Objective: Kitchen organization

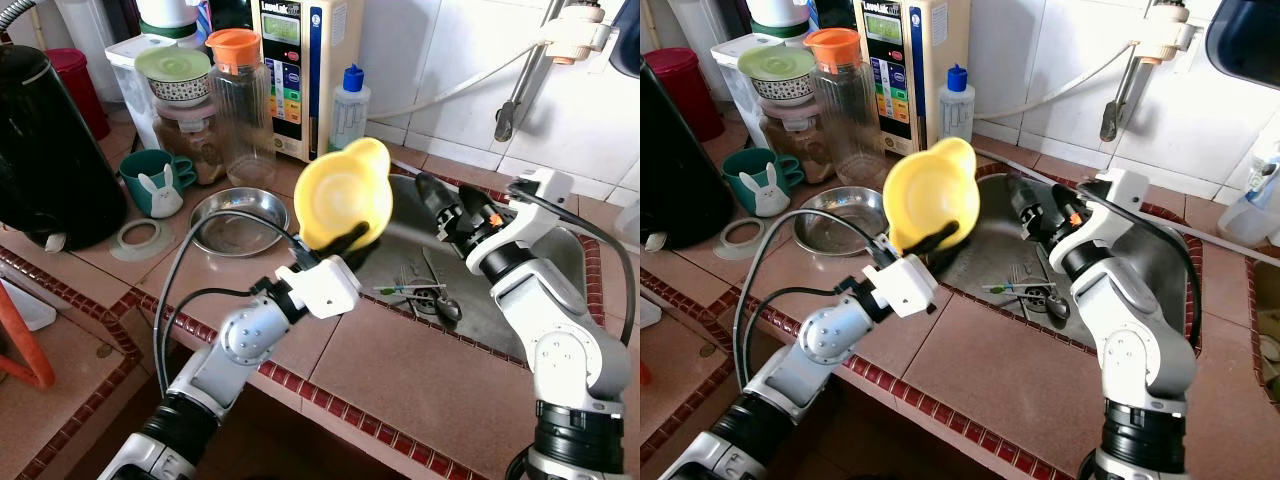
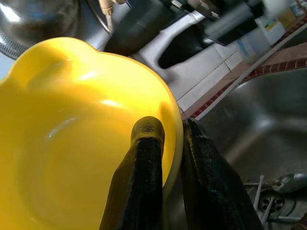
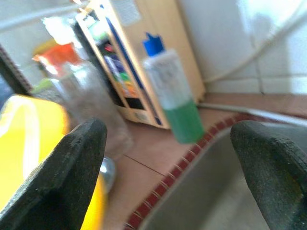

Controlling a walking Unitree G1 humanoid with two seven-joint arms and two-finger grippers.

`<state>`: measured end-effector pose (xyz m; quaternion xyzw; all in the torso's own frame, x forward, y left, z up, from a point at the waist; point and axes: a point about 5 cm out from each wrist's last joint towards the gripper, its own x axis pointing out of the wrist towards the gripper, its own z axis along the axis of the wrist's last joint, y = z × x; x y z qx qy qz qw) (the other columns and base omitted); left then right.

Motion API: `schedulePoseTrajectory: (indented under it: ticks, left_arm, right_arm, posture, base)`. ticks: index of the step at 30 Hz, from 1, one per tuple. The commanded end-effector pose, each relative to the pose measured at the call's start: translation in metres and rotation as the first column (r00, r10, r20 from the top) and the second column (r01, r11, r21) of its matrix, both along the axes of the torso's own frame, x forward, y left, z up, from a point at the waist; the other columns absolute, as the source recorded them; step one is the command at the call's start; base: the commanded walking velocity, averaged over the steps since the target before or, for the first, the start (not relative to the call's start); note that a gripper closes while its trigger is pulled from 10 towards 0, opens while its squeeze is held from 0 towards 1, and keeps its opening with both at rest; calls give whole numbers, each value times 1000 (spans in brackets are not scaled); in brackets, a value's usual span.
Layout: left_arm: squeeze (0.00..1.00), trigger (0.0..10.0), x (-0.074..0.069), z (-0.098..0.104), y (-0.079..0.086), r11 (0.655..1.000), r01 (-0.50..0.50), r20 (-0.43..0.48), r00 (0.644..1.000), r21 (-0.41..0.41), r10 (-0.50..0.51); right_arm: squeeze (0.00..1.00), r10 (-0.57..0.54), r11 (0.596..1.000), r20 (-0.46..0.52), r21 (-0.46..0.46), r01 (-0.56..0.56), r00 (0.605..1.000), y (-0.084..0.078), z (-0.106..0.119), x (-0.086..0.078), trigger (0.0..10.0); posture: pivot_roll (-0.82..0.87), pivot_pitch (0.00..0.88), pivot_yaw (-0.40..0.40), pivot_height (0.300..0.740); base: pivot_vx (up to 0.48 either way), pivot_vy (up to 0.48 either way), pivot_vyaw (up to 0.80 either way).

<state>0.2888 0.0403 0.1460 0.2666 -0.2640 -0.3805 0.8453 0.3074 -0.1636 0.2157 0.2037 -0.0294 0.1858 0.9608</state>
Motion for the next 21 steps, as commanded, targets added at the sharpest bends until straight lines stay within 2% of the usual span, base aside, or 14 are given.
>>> schedulePoseTrajectory:
  ticks: [1, 9, 13, 15, 21]
  left_arm:
    - [0, 0, 1, 4, -4, 1000, 21, 22, 1000, 6, -21]
    - [0, 0, 6, 1, -5, 1000, -14, 2, 1000, -8, 14]
    - [0, 0, 14, 4, 2, 997, -73, -1, 997, -27, 73]
    - [0, 0, 17, 4, 2, 996, -83, 1, 997, -25, 83]
    - [0, 0, 17, 5, 0, 996, -79, 7, 997, -27, 79]
  right_arm:
    - [0, 18, 1000, 19, -8, -18, 1000, 3, 9, -1, 10000]
    - [0, 80, 995, 71, 51, -84, 994, 7, 17, -10, 10000]
    - [0, 6, 999, 131, 37, -10, 991, 1, 24, -11, 10000]
    - [0, 29, 998, 153, 57, -38, 988, 2, 29, -12, 10000]
    - [0, 88, 996, 94, -39, -85, 992, 9, 16, -14, 10000]
  posture:
    - [65, 13, 14, 740]
    - [65, 17, 19, 740]
    - [64, 18, 19, 740]
    - [64, 17, 20, 740]
    - [65, 19, 20, 740]
  base:
    - [0, 0, 0]
    - [0, 0, 0]
    - [0, 0, 0]
    - [0, 0, 0]
    - [0, 0, 0]
